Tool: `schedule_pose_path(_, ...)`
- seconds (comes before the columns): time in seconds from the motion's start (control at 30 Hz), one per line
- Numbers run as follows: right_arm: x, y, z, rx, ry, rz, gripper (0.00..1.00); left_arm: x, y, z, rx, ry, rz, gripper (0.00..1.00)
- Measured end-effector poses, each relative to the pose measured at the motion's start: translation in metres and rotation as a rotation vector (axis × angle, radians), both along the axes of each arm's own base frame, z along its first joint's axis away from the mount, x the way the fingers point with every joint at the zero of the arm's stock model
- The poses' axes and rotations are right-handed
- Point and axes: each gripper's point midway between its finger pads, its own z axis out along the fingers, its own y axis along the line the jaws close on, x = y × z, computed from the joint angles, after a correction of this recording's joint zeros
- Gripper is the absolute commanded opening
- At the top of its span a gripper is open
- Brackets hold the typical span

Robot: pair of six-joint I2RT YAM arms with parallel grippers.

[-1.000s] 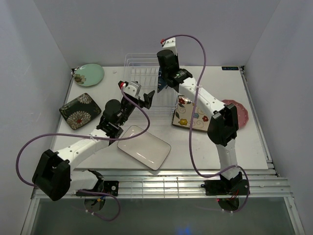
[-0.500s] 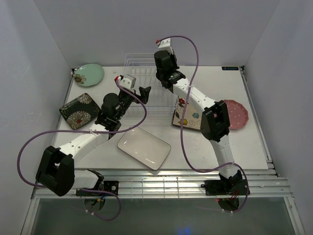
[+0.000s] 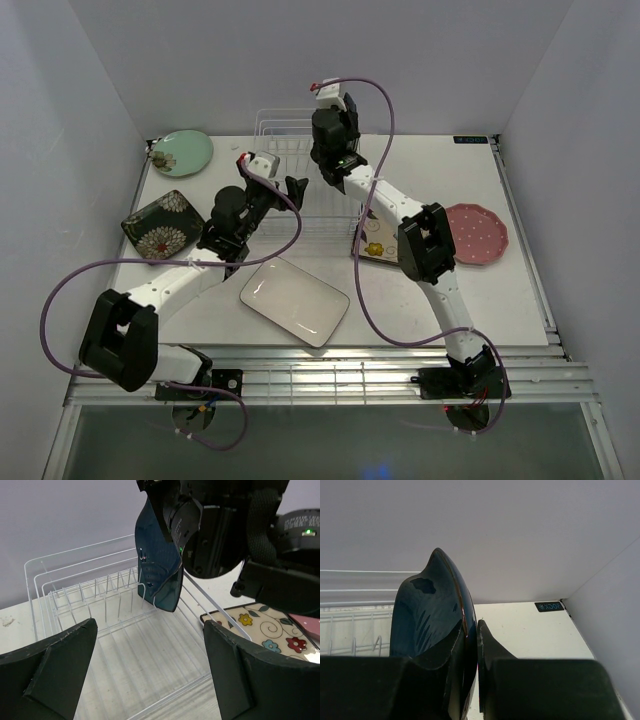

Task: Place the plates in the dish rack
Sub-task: Insert the plate into the dish rack.

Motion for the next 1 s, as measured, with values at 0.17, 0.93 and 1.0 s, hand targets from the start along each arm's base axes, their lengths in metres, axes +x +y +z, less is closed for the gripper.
schedule_pose_path(0.17,0.0,0.006,-0.006,0.008,-0.022,-0.001,0.08,0.004,0.007,0.0,-0.006,0.002,0.018,0.98)
schedule_pose_path(0.93,0.021,0.009,-0.027,0.031,-0.043,0.02,0.08,0.016,0.031,0.005,-0.041,0.009,0.077,0.98)
schedule_pose_path(1.0,0.023,0.01,-0.027,0.03,-0.052,0.028,0.08,0.016,0.03,0.005,-0.042,0.009,0.072,0.98)
